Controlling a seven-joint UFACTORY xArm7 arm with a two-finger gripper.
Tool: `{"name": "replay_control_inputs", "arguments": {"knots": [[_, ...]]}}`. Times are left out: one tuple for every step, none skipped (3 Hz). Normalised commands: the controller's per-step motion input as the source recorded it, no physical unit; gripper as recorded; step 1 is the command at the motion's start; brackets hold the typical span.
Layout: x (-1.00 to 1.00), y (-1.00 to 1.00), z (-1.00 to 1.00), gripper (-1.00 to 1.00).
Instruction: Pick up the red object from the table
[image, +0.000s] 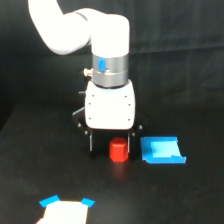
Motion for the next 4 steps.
{"name": "replay_control_inputs", "arguments": {"knots": [[0.20,-0.03,-0.47,-0.93],[-0.15,0.02,-0.19,-1.00],[-0.15,0.32,0.50,-0.90],[0.28,0.13,0.85,-0.43]]}}
